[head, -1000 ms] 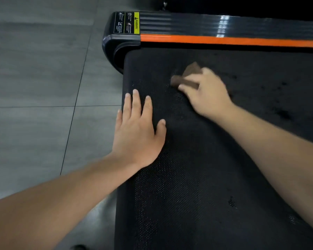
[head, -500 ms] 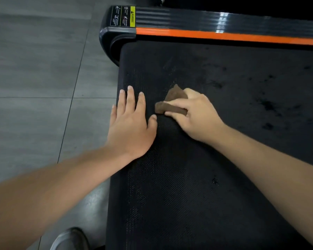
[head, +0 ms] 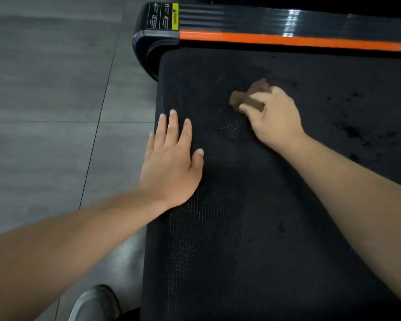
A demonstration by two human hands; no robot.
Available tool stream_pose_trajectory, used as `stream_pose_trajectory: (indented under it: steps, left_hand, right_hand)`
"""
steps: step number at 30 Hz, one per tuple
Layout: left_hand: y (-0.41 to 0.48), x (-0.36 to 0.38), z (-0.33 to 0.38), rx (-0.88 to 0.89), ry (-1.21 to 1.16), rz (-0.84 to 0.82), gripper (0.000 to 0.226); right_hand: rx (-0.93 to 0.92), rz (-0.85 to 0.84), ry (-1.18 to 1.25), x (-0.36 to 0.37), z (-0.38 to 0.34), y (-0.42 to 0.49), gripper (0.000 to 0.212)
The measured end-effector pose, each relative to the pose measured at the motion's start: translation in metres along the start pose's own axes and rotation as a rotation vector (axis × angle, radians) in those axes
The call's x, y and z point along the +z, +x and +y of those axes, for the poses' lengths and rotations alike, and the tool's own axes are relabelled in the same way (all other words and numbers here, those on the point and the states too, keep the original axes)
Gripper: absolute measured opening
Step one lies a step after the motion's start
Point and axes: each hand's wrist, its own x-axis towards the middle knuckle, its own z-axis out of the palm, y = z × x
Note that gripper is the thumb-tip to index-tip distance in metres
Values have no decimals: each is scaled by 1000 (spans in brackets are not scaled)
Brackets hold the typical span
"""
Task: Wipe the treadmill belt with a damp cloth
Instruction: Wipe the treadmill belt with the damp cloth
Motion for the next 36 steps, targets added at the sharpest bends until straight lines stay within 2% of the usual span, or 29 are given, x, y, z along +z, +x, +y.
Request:
stream_pose_trajectory:
  steps: [2, 5, 7, 9, 12, 13, 15, 18, 20, 23, 25, 27, 29, 31, 33, 34, 36]
  left_hand:
    - [1, 0, -1, -4, -6, -1, 67]
    - [-2, -1, -1, -12, -16, -16, 66]
    - [-12, 0, 1, -29, -30, -15, 64]
    - [-26, 4, 5, -52, -45, -12, 62]
    - [-43, 8, 9, -67, -46, 5, 62]
    - [-45, 8, 9, -71, -45, 9, 62]
    - [-46, 9, 9, -68, -42, 9, 62]
    - [-47, 8, 8, -56, -52, 5, 62]
    - [-47, 8, 8, -46, -56, 8, 61]
    - [-48, 8, 8, -37, -54, 18, 61]
    - [-47, 8, 7, -40, -51, 10, 61]
    - [-46, 8, 6, -47, -49, -4, 62]
    - [-46, 7, 6, -47, -53, -15, 62]
    - [-46, 5, 6, -41, -61, -22, 61]
    - [-51, 5, 7, -42, -78, -16, 60]
    - [-55, 5, 7, -49, -95, -11, 59]
    - [-64, 6, 7, -62, -138, -17, 58]
  right_hand:
    - [22, 14, 10, 5, -8, -13, 27]
    - [-218, -100, 130, -1, -30, -80, 26]
    - [-270, -191, 134, -12, -27, -94, 30]
    - [-204, -116, 56, -11, -15, -67, 33]
    - [15, -20, -17, -5, -6, -38, 30]
    - [14, -27, -7, -2, -12, -48, 29]
    - [-124, -76, 50, -4, -29, -90, 30]
    - [-261, -228, 131, -20, -34, -128, 35]
    - [-214, -148, 82, -19, -19, -101, 34]
    - [9, -13, 27, -13, -4, -71, 29]
    - [-54, -32, 55, -11, -21, -101, 28]
    - [-234, -155, 139, -17, -38, -146, 32]
    - [-310, -257, 131, -28, -33, -154, 35]
    - [-221, -158, 67, -28, -16, -125, 34]
    - [-12, -63, 27, -25, -5, -104, 30]
    - [10, -52, 33, -21, -8, -110, 29]
    - [-117, -99, 73, -19, -29, -151, 31]
